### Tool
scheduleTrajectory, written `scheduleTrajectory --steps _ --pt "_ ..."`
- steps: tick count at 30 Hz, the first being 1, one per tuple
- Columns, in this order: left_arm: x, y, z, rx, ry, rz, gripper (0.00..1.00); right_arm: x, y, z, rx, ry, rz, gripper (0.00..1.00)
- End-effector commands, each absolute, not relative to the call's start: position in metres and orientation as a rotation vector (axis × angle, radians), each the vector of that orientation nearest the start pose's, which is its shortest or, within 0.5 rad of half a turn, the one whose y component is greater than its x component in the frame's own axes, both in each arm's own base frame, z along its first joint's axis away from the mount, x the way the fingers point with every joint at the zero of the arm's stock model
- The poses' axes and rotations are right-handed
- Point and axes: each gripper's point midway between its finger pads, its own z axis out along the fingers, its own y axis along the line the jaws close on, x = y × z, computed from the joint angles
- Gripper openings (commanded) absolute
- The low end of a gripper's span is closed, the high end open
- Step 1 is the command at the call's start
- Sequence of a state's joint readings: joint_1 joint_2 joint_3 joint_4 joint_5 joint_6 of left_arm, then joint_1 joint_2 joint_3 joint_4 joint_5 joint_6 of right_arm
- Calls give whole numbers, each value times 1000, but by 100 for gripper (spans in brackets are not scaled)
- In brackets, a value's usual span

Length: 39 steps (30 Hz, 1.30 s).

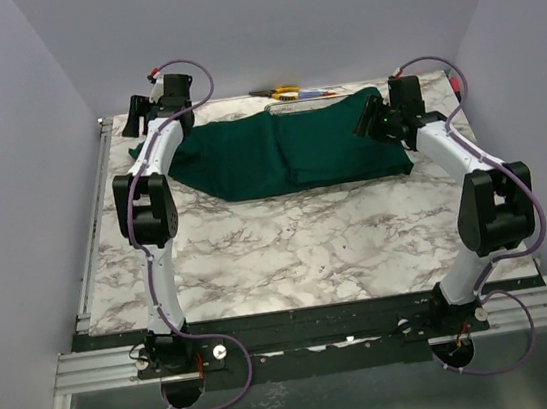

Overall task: Open and lay out the surgical kit
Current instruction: Open the surgical kit at the center of the board.

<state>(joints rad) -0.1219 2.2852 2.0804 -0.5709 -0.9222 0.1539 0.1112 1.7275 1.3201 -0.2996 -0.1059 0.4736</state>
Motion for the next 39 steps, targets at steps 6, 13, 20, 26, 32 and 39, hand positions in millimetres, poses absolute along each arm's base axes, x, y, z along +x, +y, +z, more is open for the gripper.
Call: scheduleTrajectory --steps 6,13,20,26,32,39 --pt "548 103 196 -440 2118 872 75 470 90 148 386 2290 425 67" --pt "540 100 147 -639 2288 273 76 466 92 144 404 2301 442 67" --pt "498 59 111 -896 2324 -157 75 456 94 137 432 2314 466 67" --pt "493 35 118 -905 2170 -370 75 454 95 129 436 2333 472 67" --pt "478 27 97 -934 2140 -427 74 453 93 131 433 2325 461 66" --pt "484 8 86 -917 2080 -588 69 456 94 136 413 2320 472 66"
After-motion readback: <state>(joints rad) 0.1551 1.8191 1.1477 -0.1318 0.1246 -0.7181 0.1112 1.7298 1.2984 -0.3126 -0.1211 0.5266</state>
